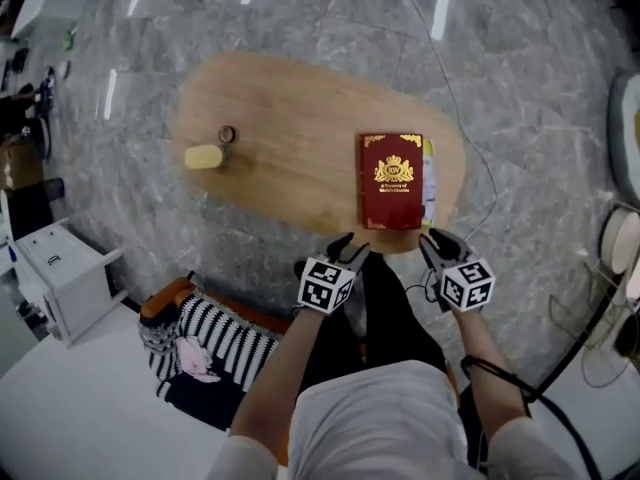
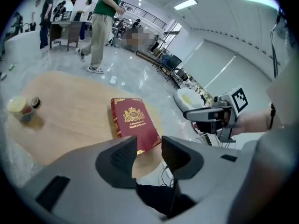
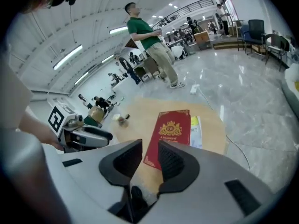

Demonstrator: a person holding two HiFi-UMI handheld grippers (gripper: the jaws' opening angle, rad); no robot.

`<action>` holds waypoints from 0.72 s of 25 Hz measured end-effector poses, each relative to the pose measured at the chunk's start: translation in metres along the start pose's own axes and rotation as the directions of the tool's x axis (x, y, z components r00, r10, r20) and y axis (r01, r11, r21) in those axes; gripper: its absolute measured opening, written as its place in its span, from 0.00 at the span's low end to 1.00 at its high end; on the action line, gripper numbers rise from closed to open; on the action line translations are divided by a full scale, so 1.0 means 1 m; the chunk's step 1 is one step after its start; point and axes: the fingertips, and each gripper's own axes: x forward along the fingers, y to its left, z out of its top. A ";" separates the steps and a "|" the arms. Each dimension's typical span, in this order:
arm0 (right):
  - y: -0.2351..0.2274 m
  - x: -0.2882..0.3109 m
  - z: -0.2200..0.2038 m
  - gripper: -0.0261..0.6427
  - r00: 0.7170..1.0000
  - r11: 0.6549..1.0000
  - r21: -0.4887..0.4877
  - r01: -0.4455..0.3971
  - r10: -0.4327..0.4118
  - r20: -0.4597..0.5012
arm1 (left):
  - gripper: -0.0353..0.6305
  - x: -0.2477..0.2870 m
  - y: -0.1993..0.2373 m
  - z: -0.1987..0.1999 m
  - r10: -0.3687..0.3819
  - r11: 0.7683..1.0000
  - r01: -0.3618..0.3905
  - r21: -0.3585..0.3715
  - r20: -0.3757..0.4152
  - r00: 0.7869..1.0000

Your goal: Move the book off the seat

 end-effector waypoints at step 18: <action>0.169 -0.131 0.021 0.11 0.972 0.996 -0.028 -0.079 0.083 0.218 | 0.06 -0.188 -0.085 -0.021 -0.093 0.982 0.061 0.177 0.182 0.979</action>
